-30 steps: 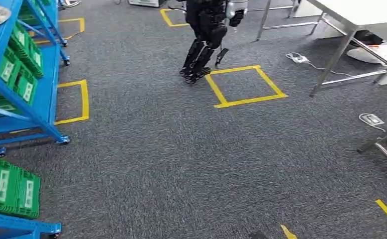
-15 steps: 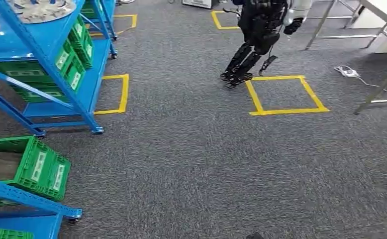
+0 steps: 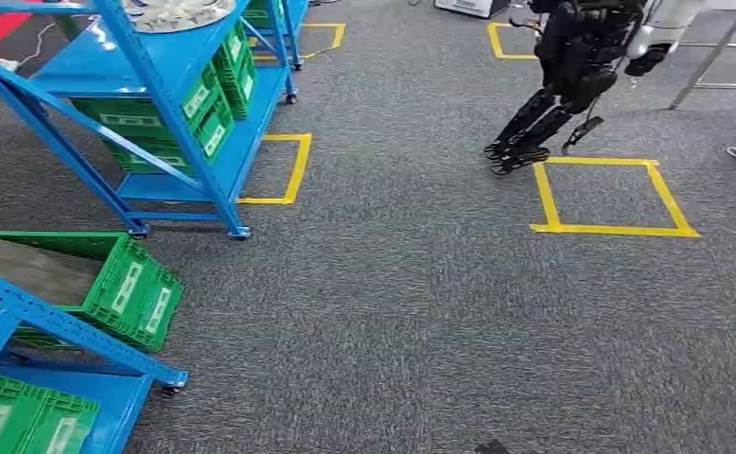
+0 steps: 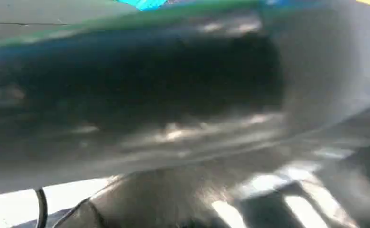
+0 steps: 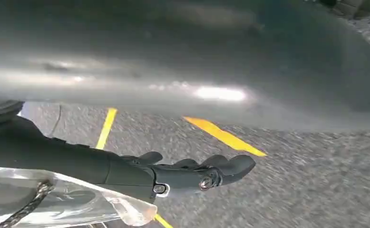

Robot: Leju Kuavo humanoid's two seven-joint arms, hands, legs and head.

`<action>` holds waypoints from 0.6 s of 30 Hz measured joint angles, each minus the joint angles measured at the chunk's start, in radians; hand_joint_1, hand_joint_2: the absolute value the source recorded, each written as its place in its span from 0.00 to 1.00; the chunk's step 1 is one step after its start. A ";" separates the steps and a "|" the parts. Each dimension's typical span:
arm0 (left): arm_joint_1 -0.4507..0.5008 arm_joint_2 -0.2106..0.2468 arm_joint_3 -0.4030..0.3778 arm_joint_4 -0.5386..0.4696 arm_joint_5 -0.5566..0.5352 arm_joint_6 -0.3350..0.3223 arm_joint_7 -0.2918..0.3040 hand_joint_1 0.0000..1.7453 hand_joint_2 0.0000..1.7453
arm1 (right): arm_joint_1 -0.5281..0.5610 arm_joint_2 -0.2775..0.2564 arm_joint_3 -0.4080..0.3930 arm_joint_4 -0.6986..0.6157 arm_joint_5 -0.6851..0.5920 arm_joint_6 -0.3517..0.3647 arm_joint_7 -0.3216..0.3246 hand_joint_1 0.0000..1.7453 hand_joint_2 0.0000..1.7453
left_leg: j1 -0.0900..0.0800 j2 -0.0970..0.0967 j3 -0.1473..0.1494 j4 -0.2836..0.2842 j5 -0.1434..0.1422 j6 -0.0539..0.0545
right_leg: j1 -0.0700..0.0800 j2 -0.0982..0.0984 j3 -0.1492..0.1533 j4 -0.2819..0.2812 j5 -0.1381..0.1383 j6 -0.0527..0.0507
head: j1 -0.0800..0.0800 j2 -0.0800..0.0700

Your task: Take the parts from the cabinet and place them on the table.

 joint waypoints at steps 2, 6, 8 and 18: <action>-0.003 0.000 0.000 -0.001 -0.002 0.002 0.000 0.00 0.00 | -0.001 0.000 0.000 0.000 -0.001 -0.002 -0.001 0.00 0.00 | -0.002 -0.022 -0.007 -0.005 0.006 0.012 | 0.003 -0.018 0.002 0.003 -0.005 0.009 | 0.002 0.000; 0.007 0.002 0.000 -0.003 -0.008 0.003 0.003 0.00 0.00 | -0.004 0.000 0.000 0.000 -0.005 -0.007 -0.004 0.00 0.00 | 0.006 -0.059 -0.001 -0.023 0.017 0.034 | -0.005 0.035 -0.004 0.028 -0.037 0.034 | 0.006 0.000; 0.002 0.001 0.000 -0.005 -0.011 0.003 0.003 0.00 0.00 | -0.003 0.000 0.000 0.000 -0.006 -0.007 -0.003 0.00 0.00 | 0.007 -0.082 -0.006 -0.023 0.020 0.040 | -0.009 0.084 -0.074 0.178 -0.113 0.039 | 0.007 0.000; 0.005 0.001 0.000 -0.030 -0.023 0.002 0.024 0.00 0.00 | -0.002 0.000 0.000 0.001 -0.003 0.000 0.004 0.00 0.00 | 0.014 -0.212 -0.021 -0.009 0.022 0.005 | -0.022 0.177 -0.021 0.019 0.000 0.035 | 0.005 0.000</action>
